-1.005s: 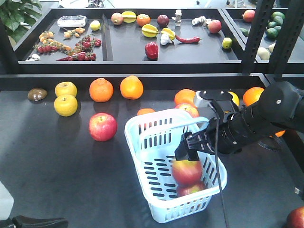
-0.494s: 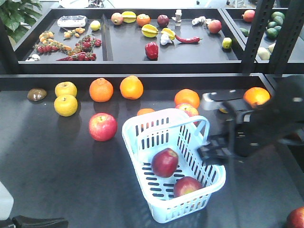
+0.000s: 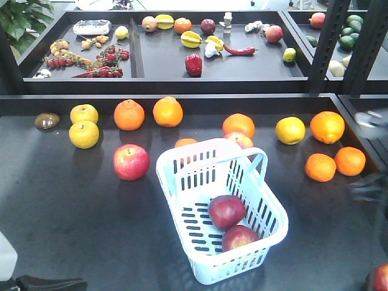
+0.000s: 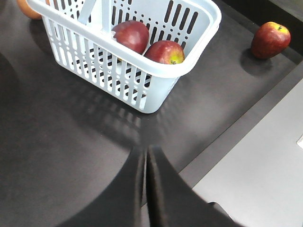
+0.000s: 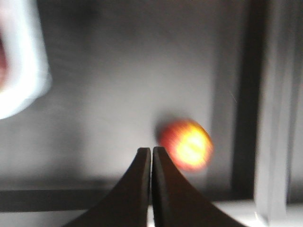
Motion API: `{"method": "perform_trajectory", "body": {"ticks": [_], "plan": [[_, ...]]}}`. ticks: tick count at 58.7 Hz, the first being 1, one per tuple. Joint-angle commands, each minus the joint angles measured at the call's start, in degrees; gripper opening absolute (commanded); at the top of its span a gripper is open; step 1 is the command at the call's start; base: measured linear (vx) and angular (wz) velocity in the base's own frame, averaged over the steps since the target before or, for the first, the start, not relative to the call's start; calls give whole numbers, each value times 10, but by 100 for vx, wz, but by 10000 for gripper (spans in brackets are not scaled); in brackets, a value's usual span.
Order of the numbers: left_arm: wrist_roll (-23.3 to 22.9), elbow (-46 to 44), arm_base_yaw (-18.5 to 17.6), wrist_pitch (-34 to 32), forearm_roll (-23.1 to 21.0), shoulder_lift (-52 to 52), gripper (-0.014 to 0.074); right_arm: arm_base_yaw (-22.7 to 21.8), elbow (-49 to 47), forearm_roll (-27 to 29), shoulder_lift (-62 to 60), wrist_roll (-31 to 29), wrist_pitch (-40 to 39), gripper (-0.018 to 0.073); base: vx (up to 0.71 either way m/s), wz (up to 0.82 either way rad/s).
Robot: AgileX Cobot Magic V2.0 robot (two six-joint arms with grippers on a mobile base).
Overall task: Pick three apples into basket with both arms
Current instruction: 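Move the right gripper back over a third red apple near the table edge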
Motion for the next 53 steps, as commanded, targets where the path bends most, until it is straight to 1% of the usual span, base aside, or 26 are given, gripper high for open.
{"method": "perform_trajectory", "body": {"ticks": [1,5,8,12,15,17,18,20,21,24,25,31,43,53], "plan": [[-5,-14,0,-39,-8,-2,-6,-93,17,10,-14,-29,-36,-6,0,0],[-5,-14,0,-39,-9,-2,-6,-146,21,51,-8,-70,-42,10,0,0],[-6,-14,0,-39,-9,-2,-6,-182,21,95,-3,-108,-39,42,0,0],[-7,-14,0,-39,-12,-2,-6,-225,21,159,10,-155,-37,120,0,0],[-7,-14,0,-39,-14,-2,-6,-248,21,190,20,-171,-37,188,0,0],[-7,-14,0,-39,-15,-2,-6,-260,21,207,29,-181,-38,254,0,0],[-7,-14,0,-39,-15,-2,-6,-264,21,213,34,-186,-38,298,0,0],[-7,-14,0,-39,-15,-2,-6,-270,21,218,44,-191,-38,359,0,0],[-7,-14,0,-39,-16,-2,-6,-270,21,219,49,-191,-38,407,0,0],[-7,-14,0,-39,-20,-2,-6,-270,21,214,67,-191,-37,501,0,0],[-7,-14,0,-39,-21,-2,-6,-270,21,210,74,-191,-37,547,0,0],[-7,-14,0,-39,-23,-2,-6,-268,21,203,109,-186,-41,725,0,0],[-7,-14,0,-38,-23,-2,-6,-268,21,177,182,-178,-71,718,0,0],[-7,-14,0,-38,-23,-2,-6,-268,21,176,226,-176,-95,697,0,0]]}}
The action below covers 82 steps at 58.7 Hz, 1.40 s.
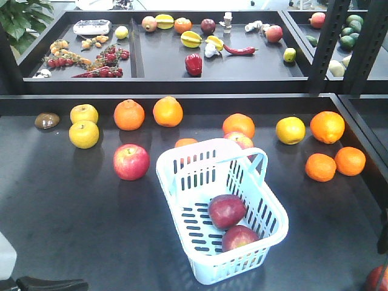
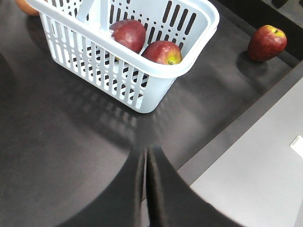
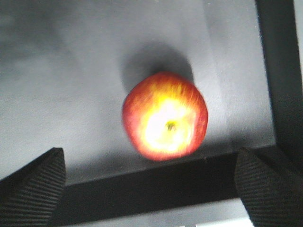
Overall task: Pick three apples into basket with both arms
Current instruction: 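Move the right gripper back over a third red apple near the table edge, then close the right gripper on the third red apple and lift it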
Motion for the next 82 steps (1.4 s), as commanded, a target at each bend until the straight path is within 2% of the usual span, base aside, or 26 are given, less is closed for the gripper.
{"method": "perform_trajectory", "body": {"ticks": [1,26,42,50,59,71,78,82], "plan": [[-6,-14,0,-38,-8,-2,-6,-2,-12,-2,7,1,-17,694,0,0],[-6,-14,0,-38,-8,-2,-6,-2,-12,-13,88,1,-67,668,0,0],[-6,-14,0,-38,-8,-2,-6,-2,-12,-15,124,1,-68,650,0,0],[-6,-14,0,-38,-8,-2,-6,-2,-12,-15,135,1,-64,607,0,0],[-6,-14,0,-38,-8,-2,-6,-2,-12,-13,137,0,-58,484,0,0],[-6,-14,0,-38,-8,-2,-6,-1,-12,-7,115,-8,-45,181,0,0],[-6,-14,0,-38,-8,-2,-6,-1,-22,23,67,-29,-48,32,0,0],[-6,-14,0,-38,-8,-2,-6,-1,-36,48,31,-52,-42,-15,0,0]]}}
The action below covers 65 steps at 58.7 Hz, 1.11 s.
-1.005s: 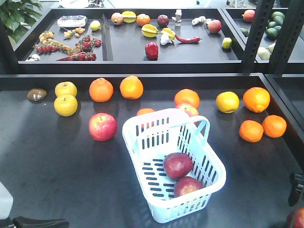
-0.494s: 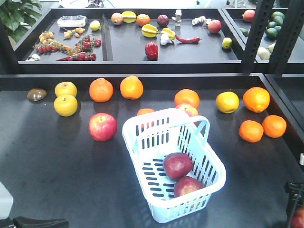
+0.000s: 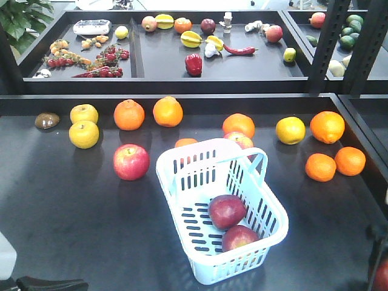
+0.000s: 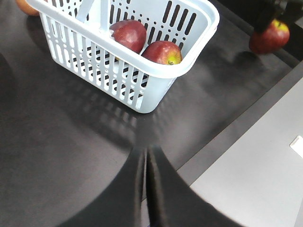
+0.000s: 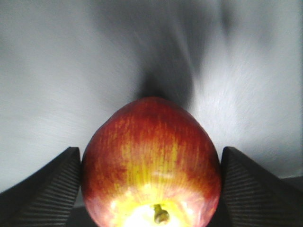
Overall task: Pick three apples into basket with both arms
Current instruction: 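Close the right gripper on the third red apple and lift it, then carry the apple over the basket and lower it inside with the right gripper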
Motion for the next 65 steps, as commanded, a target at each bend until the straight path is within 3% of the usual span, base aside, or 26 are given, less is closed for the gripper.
{"method": "perform_trajectory", "body": {"ticks": [1,21,34,41,54,65], "plan": [[-6,-14,0,-38,-8,-2,-6,-1,-31,44,-81,-37,16,-14,0,0],[-6,-14,0,-39,-8,-2,-6,-1,-50,213,-303,-146,53,-5,0,0],[-6,-14,0,-47,-7,-2,-6,12,-50,345,-373,-217,106,-5,0,0],[-5,-14,0,-53,-7,-2,-6,91,-50,347,-374,-211,108,-5,0,0],[-5,-14,0,-55,-6,-2,-6,273,-49,311,-335,-148,9,-5,0,0],[-5,-14,0,-55,-6,-2,-6,381,-49,287,-249,-128,-78,-1,0,0]]}}
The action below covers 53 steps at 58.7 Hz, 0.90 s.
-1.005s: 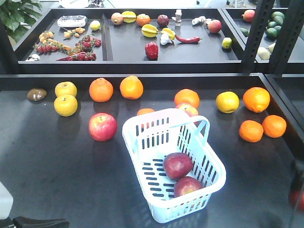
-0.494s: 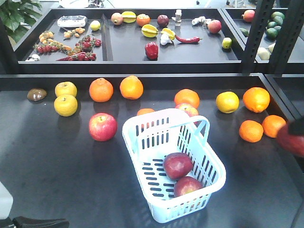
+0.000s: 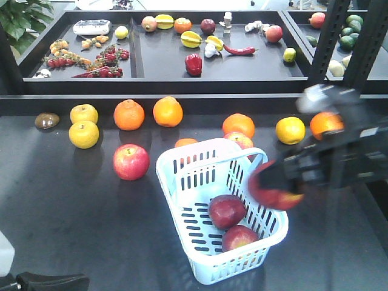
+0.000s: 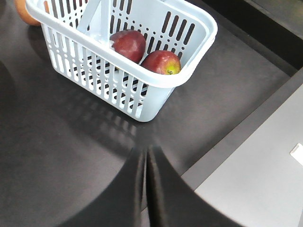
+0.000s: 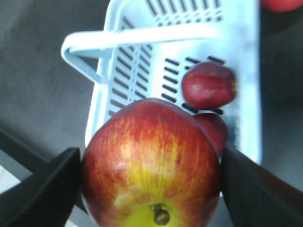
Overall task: Pick three apples into basket with both arms
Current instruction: 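Carry the apple over the basket and lower it inside with the right gripper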
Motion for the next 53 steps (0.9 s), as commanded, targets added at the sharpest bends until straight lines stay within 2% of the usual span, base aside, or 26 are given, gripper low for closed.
{"method": "perform_trajectory", "body": {"ticks": [1,10,16,21,33,39,42,53], "plan": [[-5,-14,0,-37,-6,-2,-6,43,-17,11,30,10,-78,0,0,0],[-5,-14,0,-31,-6,-2,-6,81,-17,12,103,-17,-156,27,0,0],[-5,-14,0,-25,-6,-2,-6,94,-17,28,132,-41,-180,95,0,0],[-5,-14,0,-23,-6,-2,-6,95,-17,41,143,-58,-183,206,0,0],[-5,-14,0,-21,-6,-2,-6,95,-17,44,146,-60,-178,578,0,0],[-5,-14,0,-21,-6,-2,-6,95,-17,44,146,-60,-171,703,0,0],[-5,-14,0,-21,-6,-2,-6,95,-17,43,146,-62,-169,730,0,0],[-5,-14,0,-21,-6,-2,-6,95,-17,43,144,-62,-153,704,0,0]]}}
